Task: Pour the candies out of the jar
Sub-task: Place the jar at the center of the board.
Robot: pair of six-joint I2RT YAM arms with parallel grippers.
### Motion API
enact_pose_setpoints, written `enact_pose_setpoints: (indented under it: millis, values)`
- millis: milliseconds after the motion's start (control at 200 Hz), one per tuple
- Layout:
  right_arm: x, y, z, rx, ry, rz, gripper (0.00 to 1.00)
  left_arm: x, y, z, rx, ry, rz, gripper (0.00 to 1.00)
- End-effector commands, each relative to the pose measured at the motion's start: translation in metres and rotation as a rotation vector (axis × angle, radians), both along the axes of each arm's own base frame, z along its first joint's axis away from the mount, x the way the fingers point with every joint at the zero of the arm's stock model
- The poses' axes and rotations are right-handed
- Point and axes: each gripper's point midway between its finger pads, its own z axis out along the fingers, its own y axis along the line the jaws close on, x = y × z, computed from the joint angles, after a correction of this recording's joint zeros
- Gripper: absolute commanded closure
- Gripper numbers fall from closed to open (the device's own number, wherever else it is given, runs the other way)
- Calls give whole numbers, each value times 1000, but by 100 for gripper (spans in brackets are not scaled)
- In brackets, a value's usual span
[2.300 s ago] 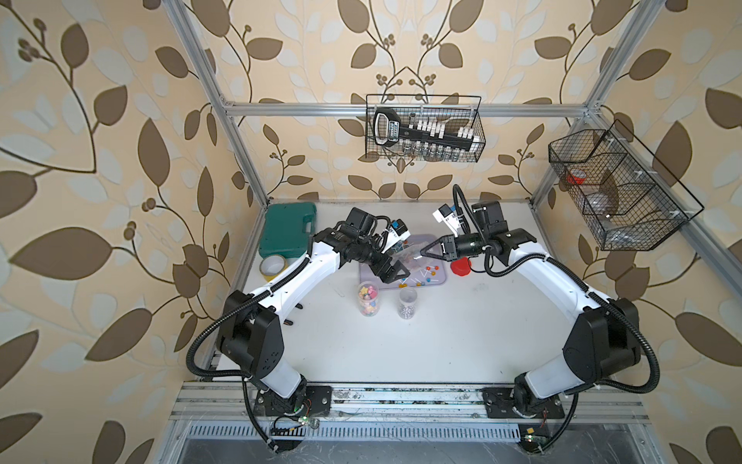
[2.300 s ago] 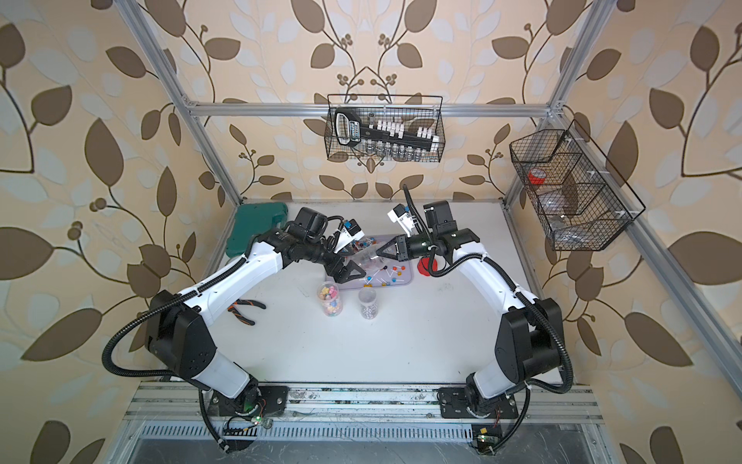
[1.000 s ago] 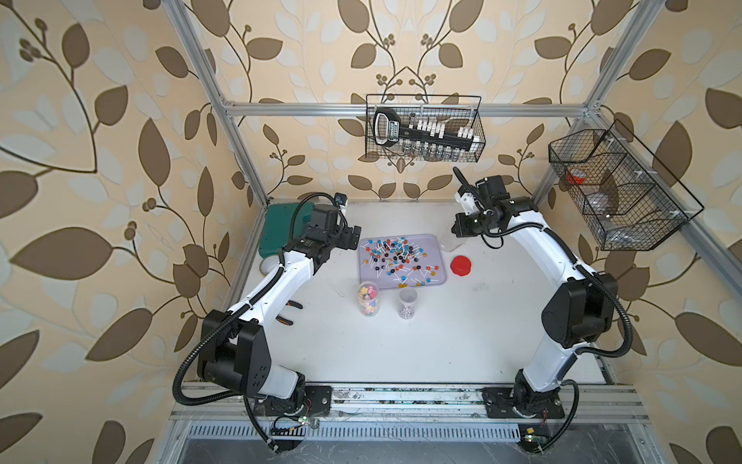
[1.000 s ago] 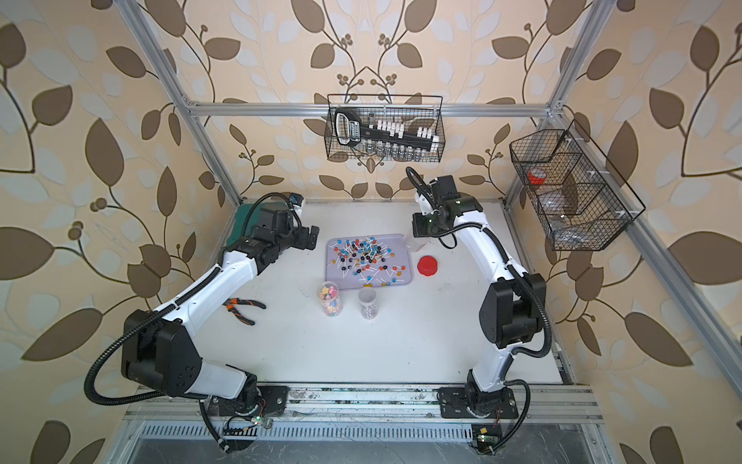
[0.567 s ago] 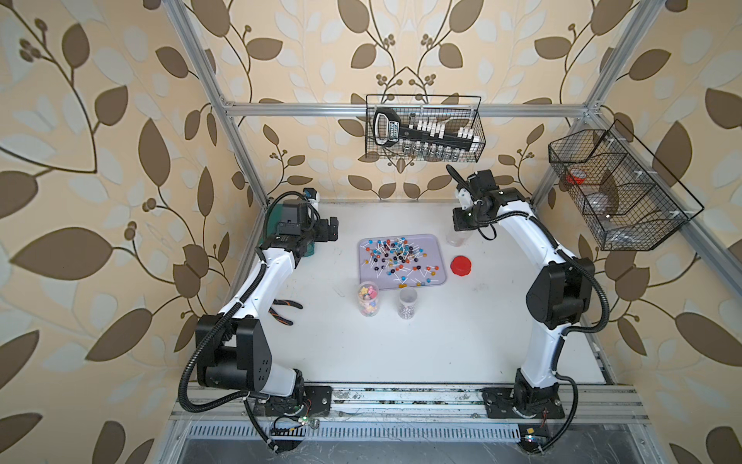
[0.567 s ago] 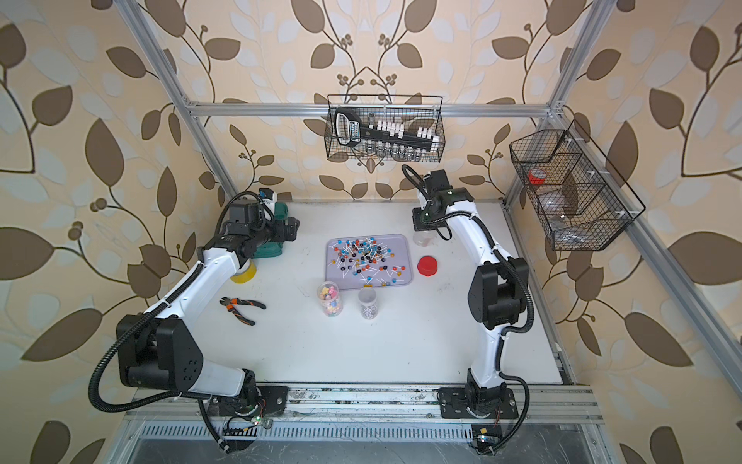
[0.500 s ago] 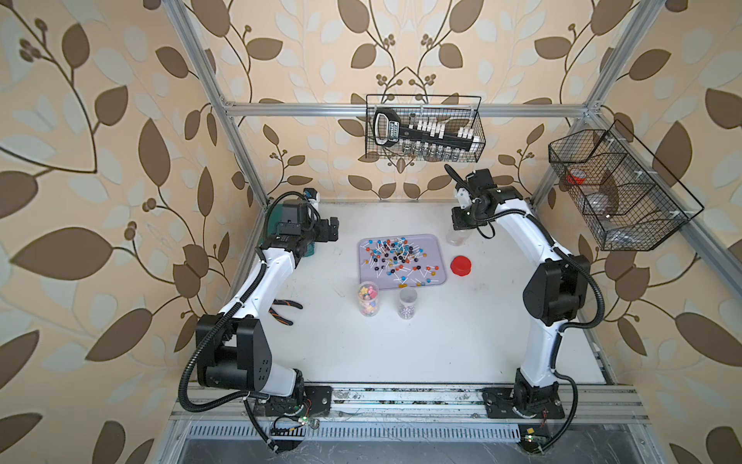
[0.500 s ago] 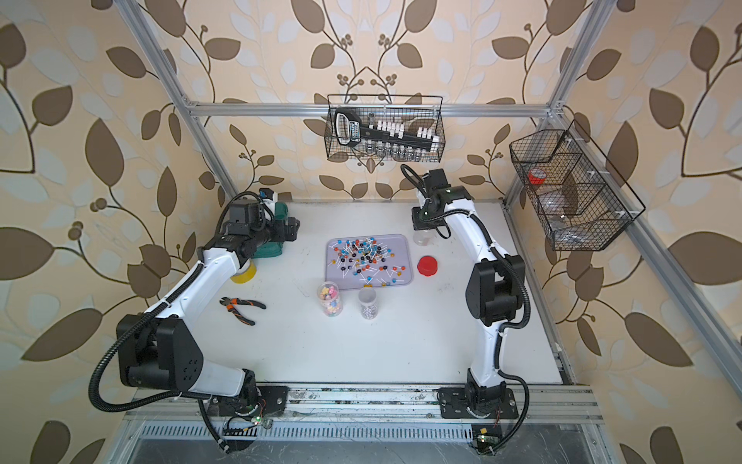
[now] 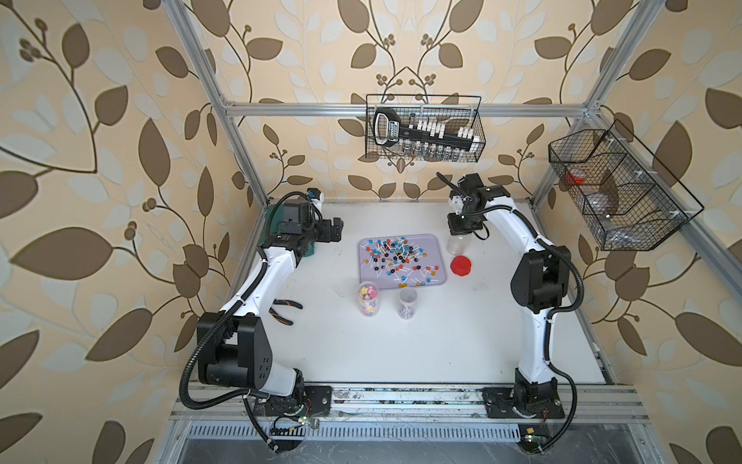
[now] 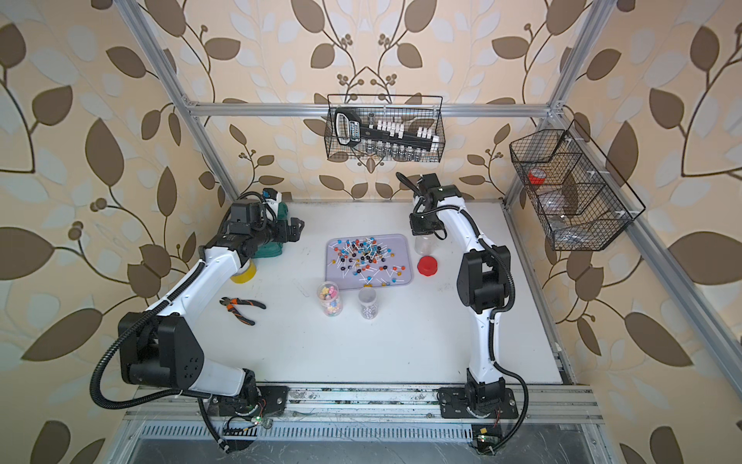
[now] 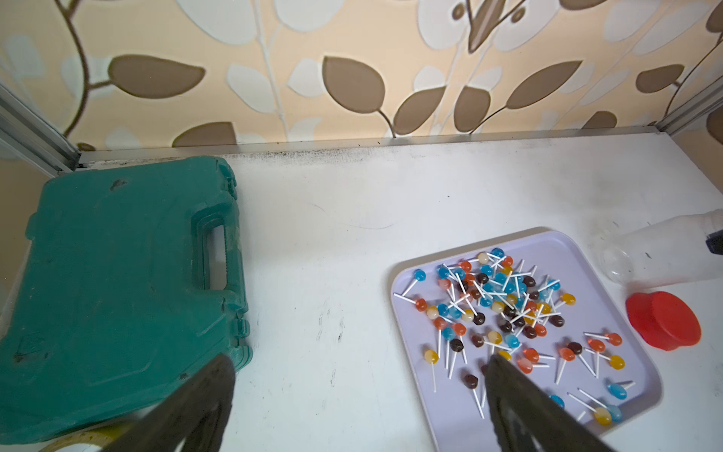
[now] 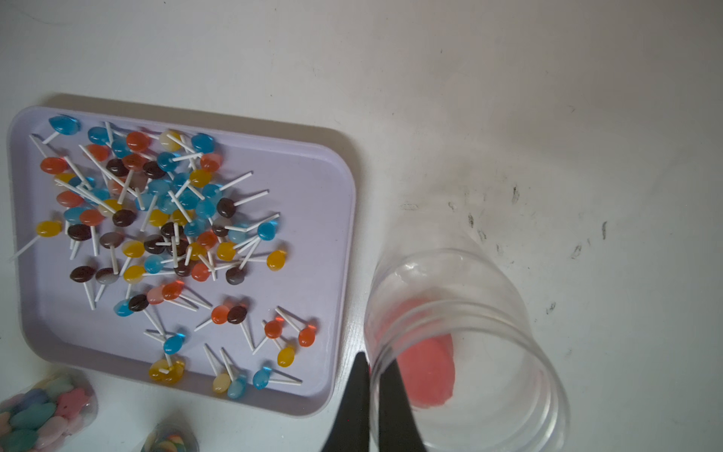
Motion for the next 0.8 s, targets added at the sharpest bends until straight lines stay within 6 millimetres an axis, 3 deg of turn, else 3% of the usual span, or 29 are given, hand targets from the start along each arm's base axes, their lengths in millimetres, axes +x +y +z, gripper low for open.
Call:
enact_pose_setpoints:
  millis: [0,425,595,795]
  values:
    - [2,-4,-10,-29,24,4,100,3,-9,18,-29,-28,-36,1]
    - [5,-4,-24,-38,36,4,87,3,-14,17,-43,-20,-60,1]
    - [8,-4,-18,-37,13,1,73,2,-14,17,-45,-19,-62,1]
    - [13,-2,-2,-46,-39,7,63,2,-15,18,-48,-19,-65,1]
